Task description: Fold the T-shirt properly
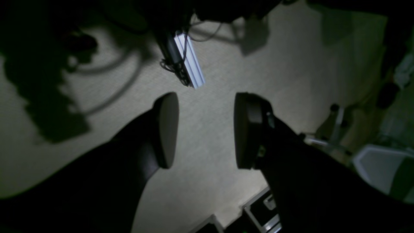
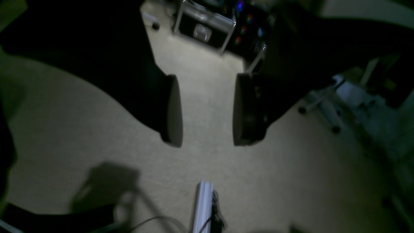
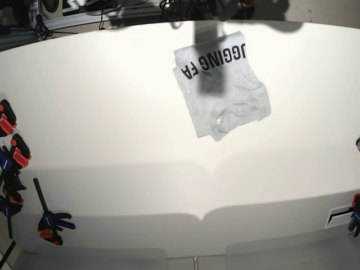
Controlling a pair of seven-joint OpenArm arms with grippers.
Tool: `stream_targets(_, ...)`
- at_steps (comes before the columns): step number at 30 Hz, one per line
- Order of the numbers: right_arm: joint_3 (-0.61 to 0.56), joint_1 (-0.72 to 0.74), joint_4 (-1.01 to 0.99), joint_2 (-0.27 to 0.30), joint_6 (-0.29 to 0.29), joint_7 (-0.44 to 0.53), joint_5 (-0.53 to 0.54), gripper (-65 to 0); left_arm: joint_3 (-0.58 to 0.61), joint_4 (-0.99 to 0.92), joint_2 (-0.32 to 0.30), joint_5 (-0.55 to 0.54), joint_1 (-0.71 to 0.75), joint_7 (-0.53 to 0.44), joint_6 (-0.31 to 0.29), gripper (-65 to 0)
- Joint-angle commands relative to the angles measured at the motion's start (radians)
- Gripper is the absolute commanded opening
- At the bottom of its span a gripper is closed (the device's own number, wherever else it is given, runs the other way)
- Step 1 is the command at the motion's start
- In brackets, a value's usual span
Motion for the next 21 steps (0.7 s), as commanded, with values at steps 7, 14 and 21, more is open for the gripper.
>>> stream_targets(7, -0.331, 0.260, -0.467, 0.010, 0.007, 0.394, -0.124, -40.4, 0.034, -0.433, 0.154, 0.166, -0.252, -0.113, 0.025, -39.0)
stream_targets(14, -0.579, 0.476, -0.901, -0.034, -0.139, 0.911, -0.360, -40.4, 0.034, -0.748, 0.238, 0.351, -0.444, -0.337, 0.267, -39.0)
stream_targets(21, -0.619, 0.625, -1.119, -0.100, -0.317, 0.995, -0.398, -40.4, 0.034, -0.883, 0.261, 0.423, -0.531, -0.346, 0.351, -39.0)
